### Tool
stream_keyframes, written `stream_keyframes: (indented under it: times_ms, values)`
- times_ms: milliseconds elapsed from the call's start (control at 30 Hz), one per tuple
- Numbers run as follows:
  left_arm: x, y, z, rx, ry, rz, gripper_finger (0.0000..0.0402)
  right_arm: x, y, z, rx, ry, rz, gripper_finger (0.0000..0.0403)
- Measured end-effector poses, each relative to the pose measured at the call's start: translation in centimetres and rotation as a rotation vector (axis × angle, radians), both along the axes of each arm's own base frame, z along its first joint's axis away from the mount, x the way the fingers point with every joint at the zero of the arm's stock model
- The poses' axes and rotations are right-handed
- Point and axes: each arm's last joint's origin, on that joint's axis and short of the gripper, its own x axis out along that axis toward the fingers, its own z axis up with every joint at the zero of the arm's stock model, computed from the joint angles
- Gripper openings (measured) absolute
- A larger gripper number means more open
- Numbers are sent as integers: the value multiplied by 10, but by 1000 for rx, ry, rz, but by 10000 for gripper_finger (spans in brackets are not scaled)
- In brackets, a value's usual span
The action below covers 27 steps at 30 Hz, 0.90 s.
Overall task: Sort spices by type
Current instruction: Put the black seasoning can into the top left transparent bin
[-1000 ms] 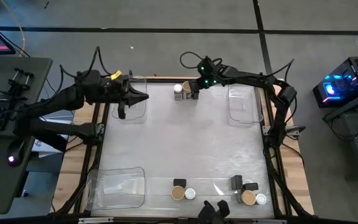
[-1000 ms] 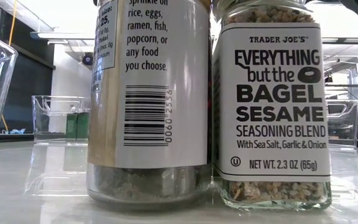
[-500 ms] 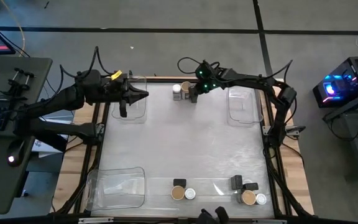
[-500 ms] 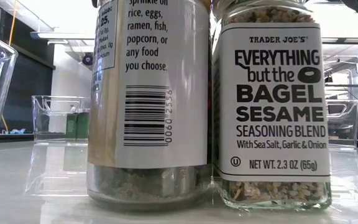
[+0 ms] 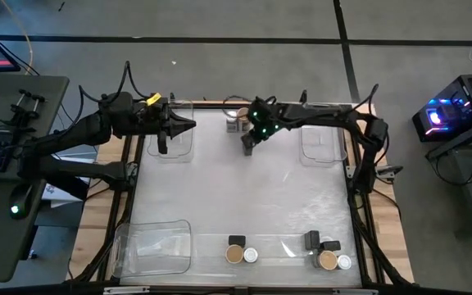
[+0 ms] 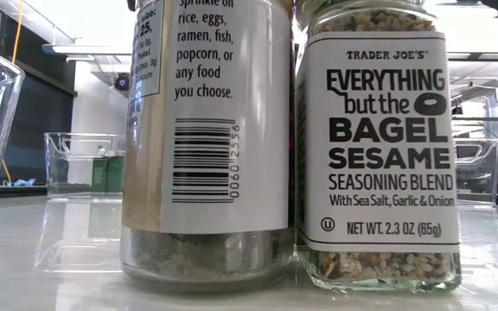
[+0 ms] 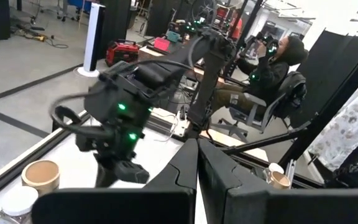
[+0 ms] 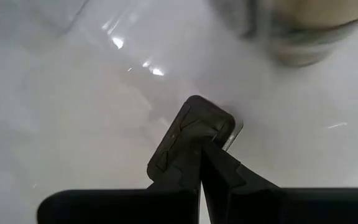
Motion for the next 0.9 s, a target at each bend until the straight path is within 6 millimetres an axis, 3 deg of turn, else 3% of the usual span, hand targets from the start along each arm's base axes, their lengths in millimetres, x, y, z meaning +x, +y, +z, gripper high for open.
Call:
stream_keyframes:
  times_ms: [267,500,700,900]
  values:
    - [0,0,0,-1,0,0,0,26,54,2,21,-93,114,0]
    - [2,1,-1,-2,6,0,0,31,93,13,38,-144,288,0]
    - [30,9,-19,17,105,-16,6,1,94,76,-152,-231,230,0]
    - [83,25,-44,84,378,-249,70,-52,92,129,-266,-239,132,0]
